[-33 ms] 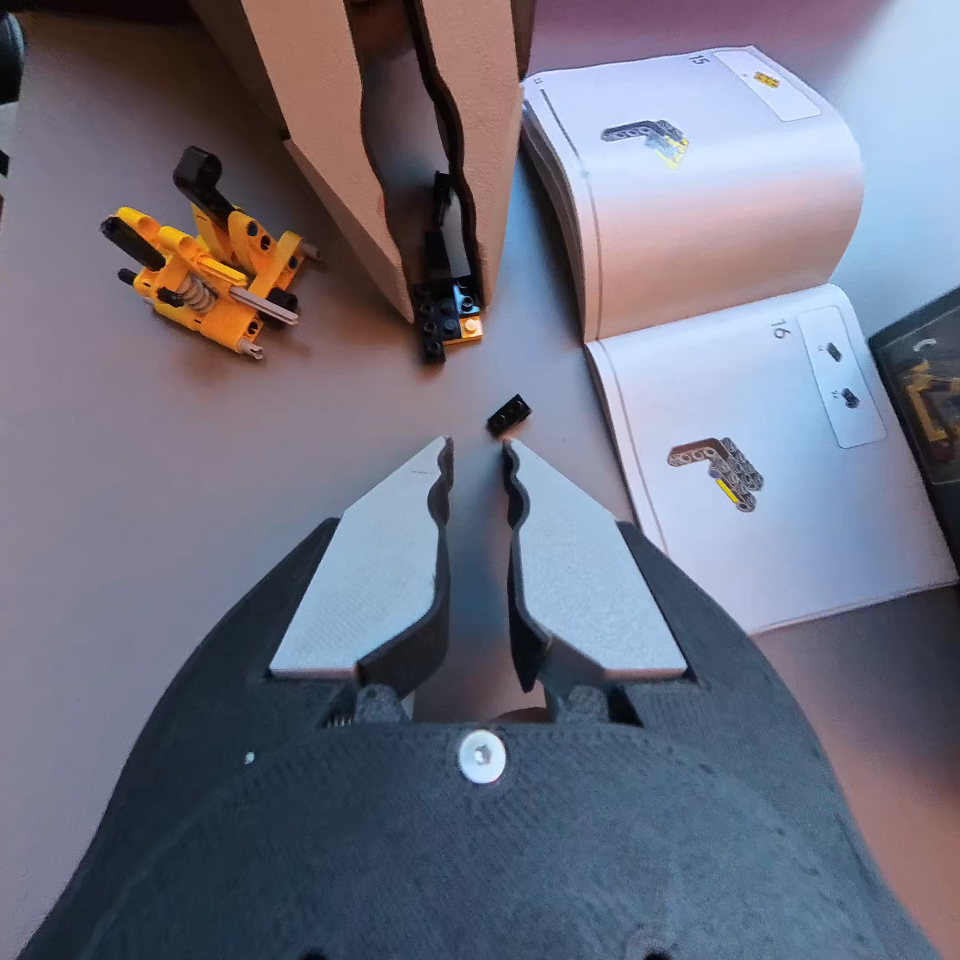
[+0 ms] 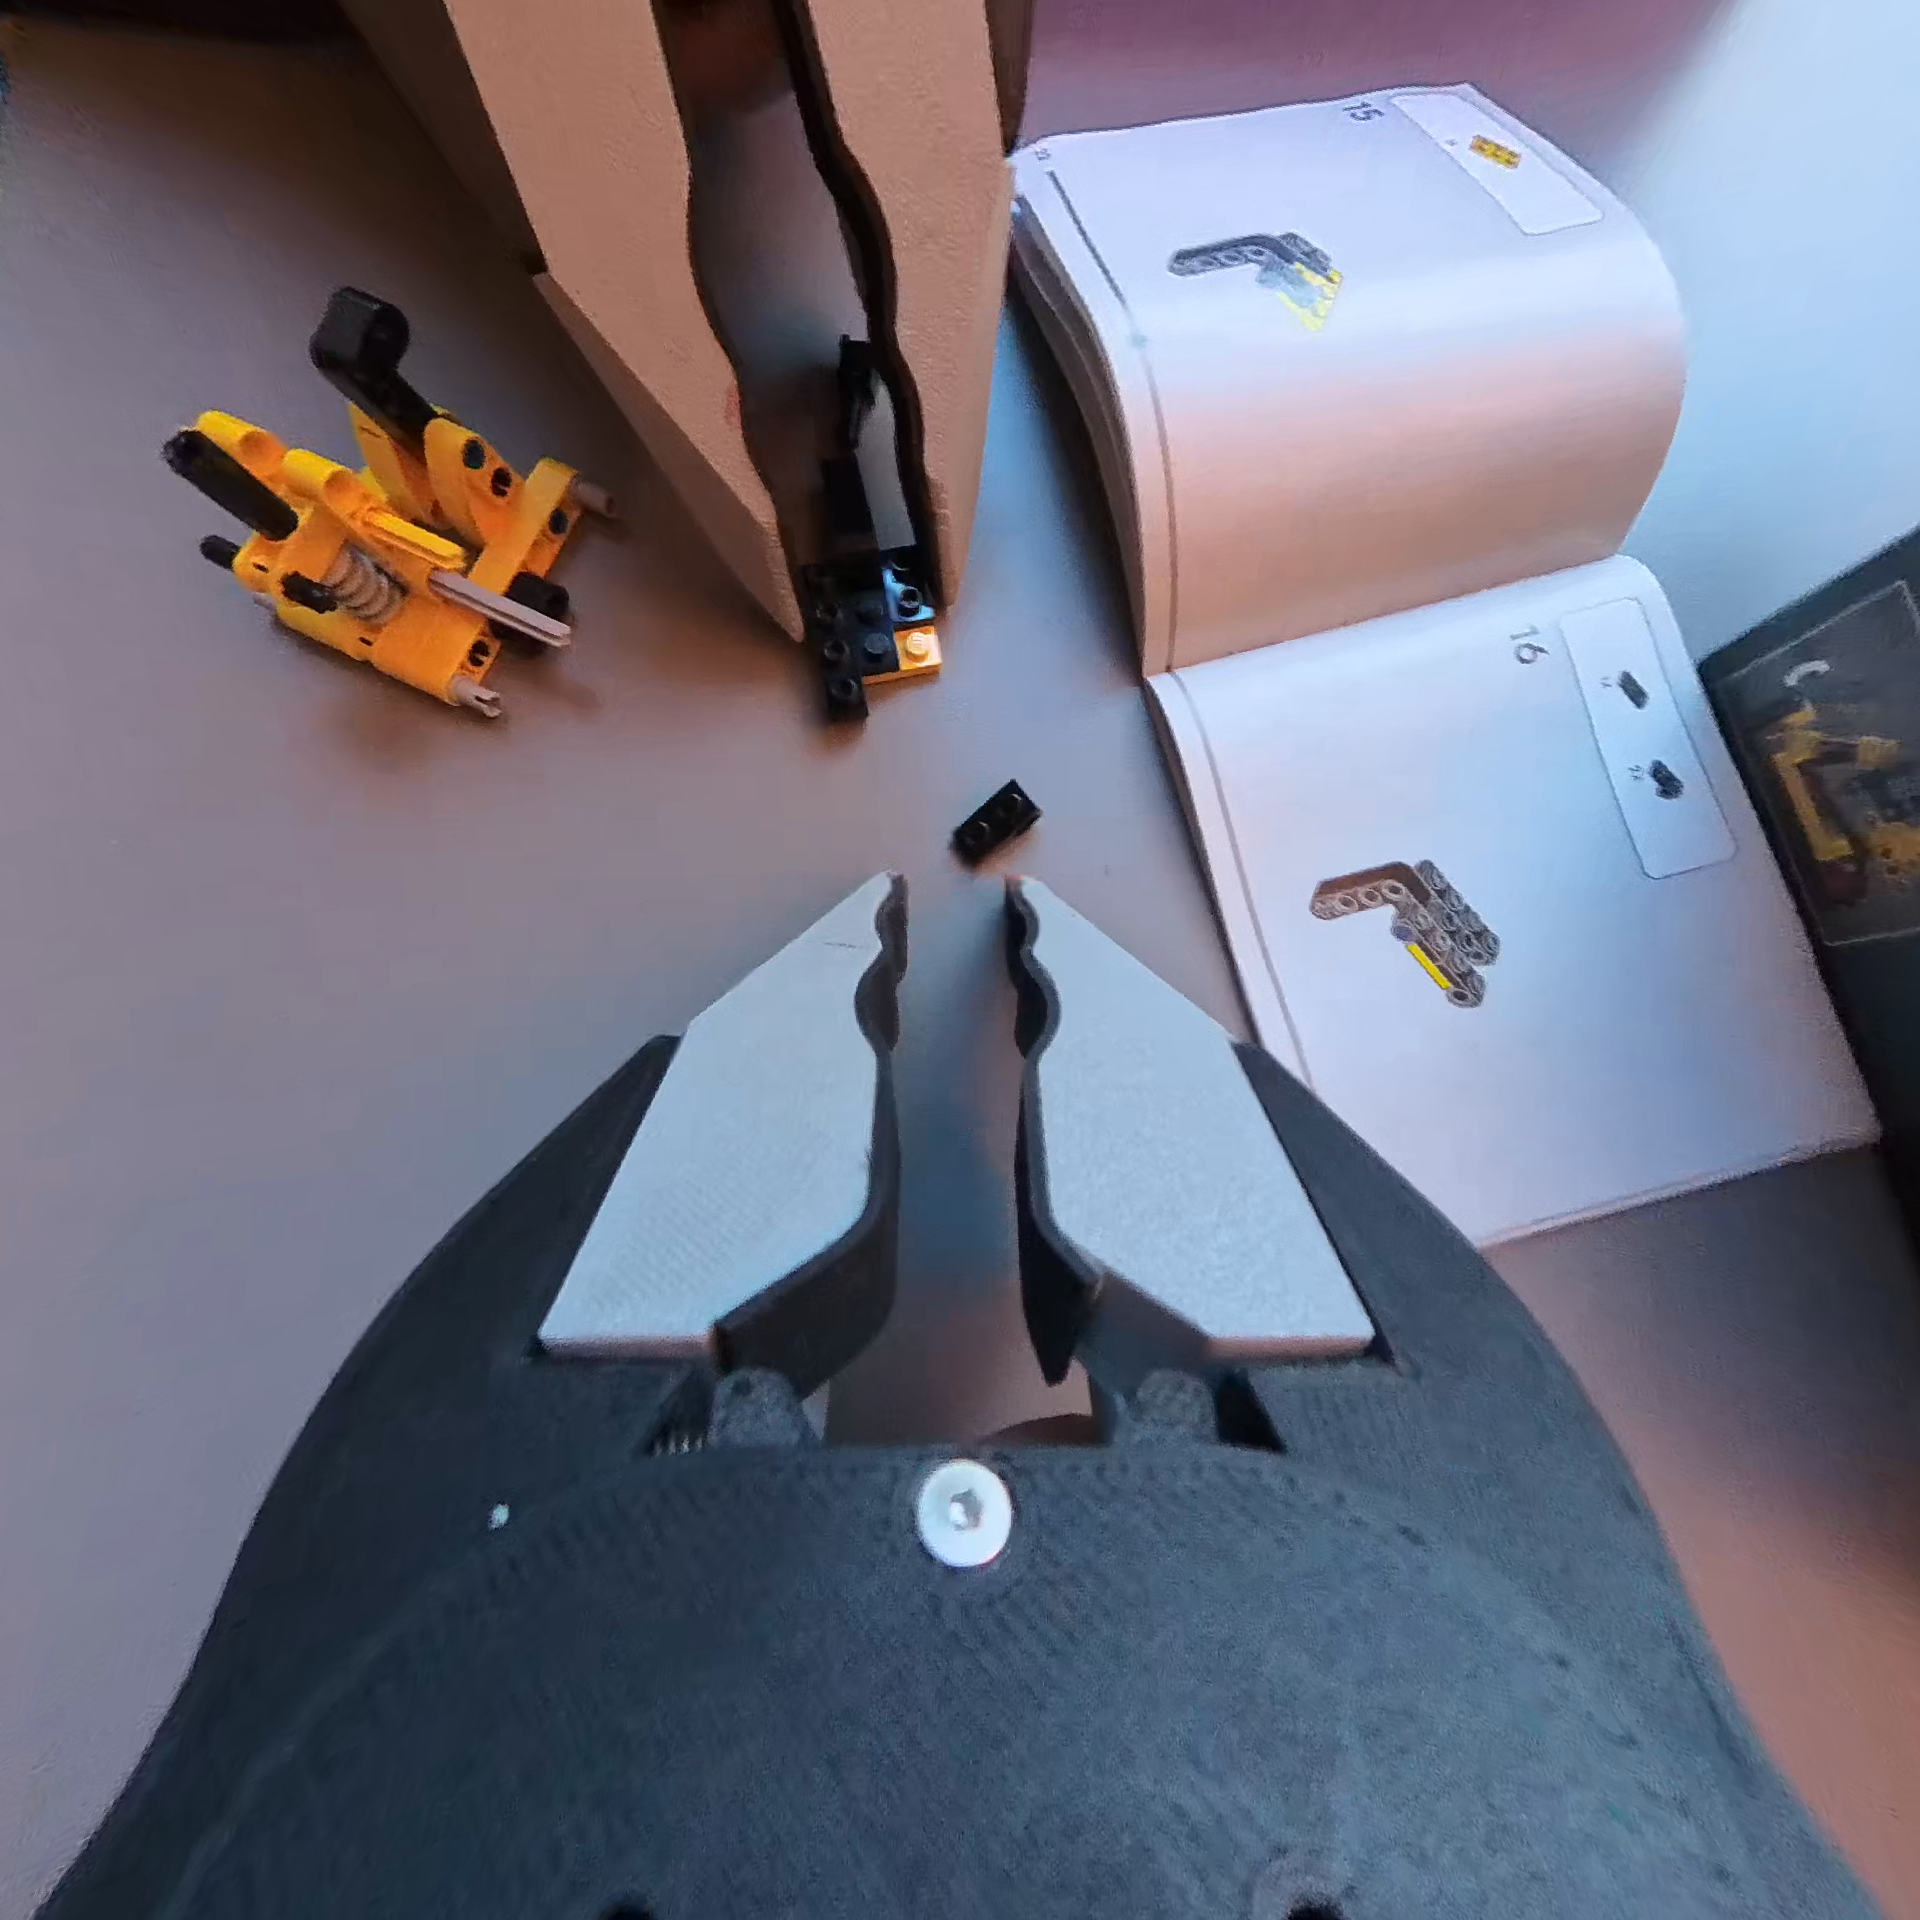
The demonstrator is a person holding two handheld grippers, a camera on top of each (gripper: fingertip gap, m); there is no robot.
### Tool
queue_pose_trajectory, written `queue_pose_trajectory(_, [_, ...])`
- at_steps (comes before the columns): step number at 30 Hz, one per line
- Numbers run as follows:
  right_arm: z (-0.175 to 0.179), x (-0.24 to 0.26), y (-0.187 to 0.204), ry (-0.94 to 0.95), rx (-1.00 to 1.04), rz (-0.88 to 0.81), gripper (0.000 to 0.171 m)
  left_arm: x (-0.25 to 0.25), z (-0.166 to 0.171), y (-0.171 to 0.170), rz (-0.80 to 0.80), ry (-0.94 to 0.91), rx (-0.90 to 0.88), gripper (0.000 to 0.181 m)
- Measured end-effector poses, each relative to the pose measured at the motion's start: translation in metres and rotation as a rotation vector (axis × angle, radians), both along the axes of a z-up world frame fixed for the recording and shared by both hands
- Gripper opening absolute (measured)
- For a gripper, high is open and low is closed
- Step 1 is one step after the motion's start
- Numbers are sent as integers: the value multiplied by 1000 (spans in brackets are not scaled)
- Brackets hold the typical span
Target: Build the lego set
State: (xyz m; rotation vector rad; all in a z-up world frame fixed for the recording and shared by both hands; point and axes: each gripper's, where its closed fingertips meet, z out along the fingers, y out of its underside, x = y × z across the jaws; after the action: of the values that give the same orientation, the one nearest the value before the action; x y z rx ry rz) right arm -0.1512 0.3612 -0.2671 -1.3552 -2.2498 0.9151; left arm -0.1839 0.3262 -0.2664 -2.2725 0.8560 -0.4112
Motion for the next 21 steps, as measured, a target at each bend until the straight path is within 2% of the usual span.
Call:
queue_pose_trajectory(5, [-1,-1,8,2,-11,-30,17,0,0,0,-1,4,4,23])
queue_pose_trajectory(15, [1,-9,-34,12,-61,110,16,1,0,1,-3,15,14,23])
queue_pose_trajectory(19, [14,-11,-15,84,-28,67,12,1,-1,1,-8,25,21,23])
queue_pose_trajectory(21, [17,-13,-3,104,-21,36,17,1,-1,1,-8,29,24,23])
